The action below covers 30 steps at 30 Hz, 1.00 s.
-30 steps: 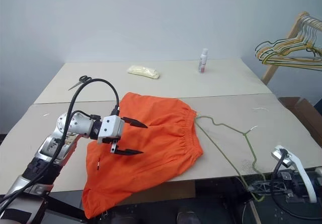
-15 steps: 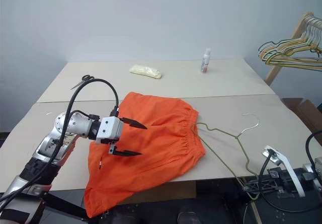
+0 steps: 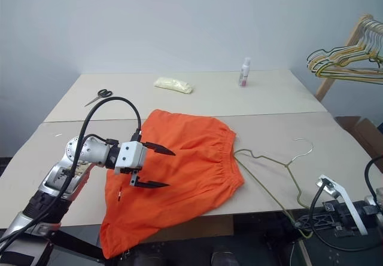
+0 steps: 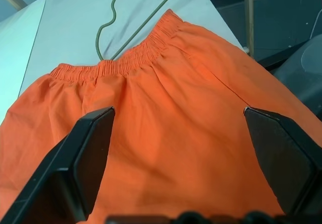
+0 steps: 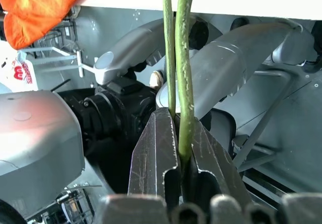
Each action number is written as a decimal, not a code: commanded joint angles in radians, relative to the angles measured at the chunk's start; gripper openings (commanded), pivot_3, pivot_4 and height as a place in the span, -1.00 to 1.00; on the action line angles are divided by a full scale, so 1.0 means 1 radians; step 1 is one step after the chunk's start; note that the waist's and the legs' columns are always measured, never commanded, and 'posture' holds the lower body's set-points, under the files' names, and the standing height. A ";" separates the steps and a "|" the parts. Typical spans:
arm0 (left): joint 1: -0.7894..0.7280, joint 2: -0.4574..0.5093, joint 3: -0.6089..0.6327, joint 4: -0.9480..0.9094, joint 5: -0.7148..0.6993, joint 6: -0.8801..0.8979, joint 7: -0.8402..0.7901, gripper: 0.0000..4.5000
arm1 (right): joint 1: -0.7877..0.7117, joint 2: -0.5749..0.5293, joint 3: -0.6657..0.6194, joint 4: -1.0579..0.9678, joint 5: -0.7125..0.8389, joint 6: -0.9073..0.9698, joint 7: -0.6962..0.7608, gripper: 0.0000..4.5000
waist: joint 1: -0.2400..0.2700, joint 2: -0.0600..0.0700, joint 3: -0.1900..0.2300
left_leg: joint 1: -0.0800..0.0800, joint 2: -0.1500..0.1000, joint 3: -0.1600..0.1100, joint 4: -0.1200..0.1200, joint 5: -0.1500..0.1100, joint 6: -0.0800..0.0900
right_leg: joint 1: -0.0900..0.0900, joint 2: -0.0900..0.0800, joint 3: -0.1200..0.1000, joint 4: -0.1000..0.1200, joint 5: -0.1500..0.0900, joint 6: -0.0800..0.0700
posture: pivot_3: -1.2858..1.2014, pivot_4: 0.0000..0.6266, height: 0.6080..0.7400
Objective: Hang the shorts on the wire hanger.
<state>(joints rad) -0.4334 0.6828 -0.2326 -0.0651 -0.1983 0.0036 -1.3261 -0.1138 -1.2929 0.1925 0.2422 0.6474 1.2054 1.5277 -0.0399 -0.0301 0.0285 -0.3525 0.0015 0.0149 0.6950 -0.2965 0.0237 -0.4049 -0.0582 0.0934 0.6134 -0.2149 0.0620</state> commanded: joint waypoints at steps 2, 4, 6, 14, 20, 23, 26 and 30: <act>-0.022 0.002 0.014 -0.021 -0.010 -0.002 0.010 0.97 | -0.061 0.004 0.023 0.004 -0.015 -0.014 0.052 -1.00 | 0.000 0.000 0.000 | 0.000 0.000 0.000 0.000 0.000 0.000 | 0.000 0.000 0.000 0.000 0.000 0.000 | 0.02 -1.00 1.00; -0.018 0.002 0.012 -0.018 -0.006 -0.008 0.010 0.97 | -0.104 0.014 0.058 0.025 -0.035 -0.026 0.075 -1.00 | -0.002 0.000 0.000 | 0.000 0.000 0.000 0.000 0.000 0.000 | 0.000 0.000 0.000 0.000 0.000 0.000 | 0.02 -1.00 1.00; -0.016 0.002 0.011 -0.019 -0.005 -0.009 0.010 0.97 | -0.152 0.028 0.097 0.053 -0.052 -0.035 0.086 -1.00 | -0.003 0.001 0.000 | 0.000 0.000 0.000 0.000 0.000 0.000 | 0.000 0.000 0.000 0.000 0.000 0.000 | 0.02 -1.00 1.00; -0.003 -0.002 0.007 -0.035 0.016 -0.008 0.043 0.97 | -0.369 0.101 0.289 0.225 -0.034 -0.044 0.087 -1.00 | 0.001 0.001 0.000 | 0.000 0.000 0.000 0.000 0.000 0.000 | 0.000 0.000 0.000 0.000 0.003 -0.004 | 0.05 -1.00 1.00; 0.025 0.002 0.009 -0.056 0.025 -0.005 0.072 0.97 | -0.494 0.159 0.362 0.365 -0.011 -0.064 0.087 -1.00 | 0.008 0.001 0.000 | 0.000 -0.001 0.000 0.000 0.000 0.000 | 0.000 -0.001 0.000 0.000 0.003 -0.005 | 0.07 -1.00 1.00; 0.030 -0.004 0.007 -0.060 0.035 -0.006 0.094 0.97 | -0.528 0.166 0.406 0.369 0.025 -0.078 0.087 -1.00 | 0.019 0.001 -0.001 | 0.000 -0.001 0.000 0.000 0.000 0.000 | 0.000 -0.001 0.000 0.000 0.003 -0.005 | 0.07 -1.00 1.00; 0.029 -0.015 0.001 -0.067 0.039 -0.001 0.106 0.97 | -0.561 0.187 0.450 0.393 0.032 -0.094 0.087 -1.00 | 0.027 0.001 -0.001 | 0.000 -0.001 0.000 0.000 0.000 0.000 | 0.000 -0.001 0.000 0.000 0.003 -0.005 | 0.08 -1.00 1.00; 0.036 -0.019 -0.012 -0.071 0.052 -0.006 0.115 0.97 | -0.621 0.246 0.487 0.496 0.000 -0.123 0.087 -1.00 | 0.030 0.001 -0.001 | 0.000 -0.001 0.000 0.001 0.000 0.000 | 0.000 -0.001 0.000 0.000 0.003 -0.005 | 0.08 -1.00 1.00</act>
<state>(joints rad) -0.3900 0.6636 -0.2432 -0.1066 -0.1551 0.0026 -1.2235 -0.6993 -1.0486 0.6810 0.7069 0.6486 1.1118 1.5574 -0.0101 -0.0291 0.0278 -0.3527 0.0003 0.0146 0.6955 -0.2966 0.0240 -0.4047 -0.0592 0.0935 0.6133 -0.2115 0.0573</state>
